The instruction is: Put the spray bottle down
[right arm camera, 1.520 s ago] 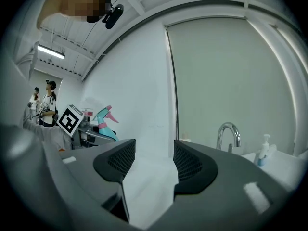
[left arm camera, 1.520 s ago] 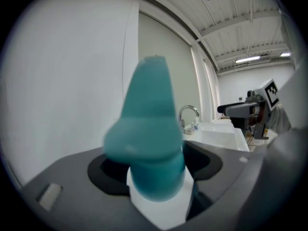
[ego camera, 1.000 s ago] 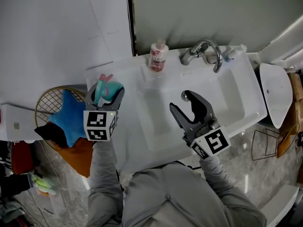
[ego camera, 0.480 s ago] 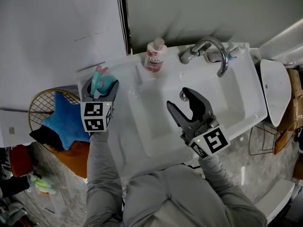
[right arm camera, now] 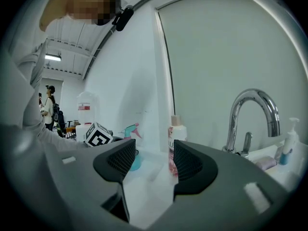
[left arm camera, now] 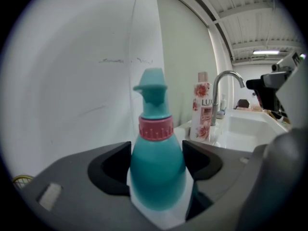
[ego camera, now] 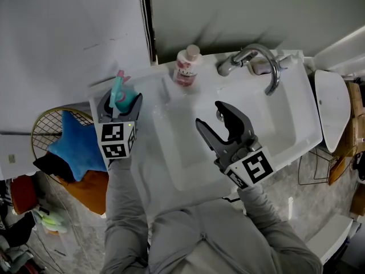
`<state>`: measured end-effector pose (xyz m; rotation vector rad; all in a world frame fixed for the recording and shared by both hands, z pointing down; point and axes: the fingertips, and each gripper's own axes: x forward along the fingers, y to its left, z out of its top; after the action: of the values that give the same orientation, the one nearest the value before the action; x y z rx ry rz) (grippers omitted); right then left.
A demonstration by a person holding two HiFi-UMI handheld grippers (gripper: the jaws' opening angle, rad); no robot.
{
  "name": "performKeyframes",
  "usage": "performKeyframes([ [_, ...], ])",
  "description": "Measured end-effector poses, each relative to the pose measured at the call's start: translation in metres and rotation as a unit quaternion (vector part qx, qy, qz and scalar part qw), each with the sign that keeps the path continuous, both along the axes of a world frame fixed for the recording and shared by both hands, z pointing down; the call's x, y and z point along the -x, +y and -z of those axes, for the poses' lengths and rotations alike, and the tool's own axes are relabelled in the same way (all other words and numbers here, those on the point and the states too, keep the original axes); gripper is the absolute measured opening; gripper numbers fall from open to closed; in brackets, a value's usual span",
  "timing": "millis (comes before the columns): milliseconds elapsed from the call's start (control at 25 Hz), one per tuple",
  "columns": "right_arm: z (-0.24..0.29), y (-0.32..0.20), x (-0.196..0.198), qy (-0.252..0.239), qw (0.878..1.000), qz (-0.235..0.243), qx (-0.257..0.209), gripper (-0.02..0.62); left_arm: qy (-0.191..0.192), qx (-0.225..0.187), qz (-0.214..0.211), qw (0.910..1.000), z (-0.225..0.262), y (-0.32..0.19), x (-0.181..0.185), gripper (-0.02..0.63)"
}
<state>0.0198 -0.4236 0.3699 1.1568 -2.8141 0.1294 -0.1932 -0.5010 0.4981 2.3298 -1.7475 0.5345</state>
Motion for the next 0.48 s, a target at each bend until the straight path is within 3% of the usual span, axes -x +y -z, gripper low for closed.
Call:
performKeyframes([
  [280, 0.000, 0.000, -0.001, -0.002, 1.000, 0.001, 0.001, 0.238, 0.001, -0.018, 0.007, 0.9998, 0.001, 0.001, 0.001, 0.386],
  [480, 0.002, 0.003, -0.001, -0.003, 1.000, 0.001, -0.001, 0.238, 0.006, -0.054, 0.014, 0.9984, 0.012, 0.005, 0.003, 0.386],
])
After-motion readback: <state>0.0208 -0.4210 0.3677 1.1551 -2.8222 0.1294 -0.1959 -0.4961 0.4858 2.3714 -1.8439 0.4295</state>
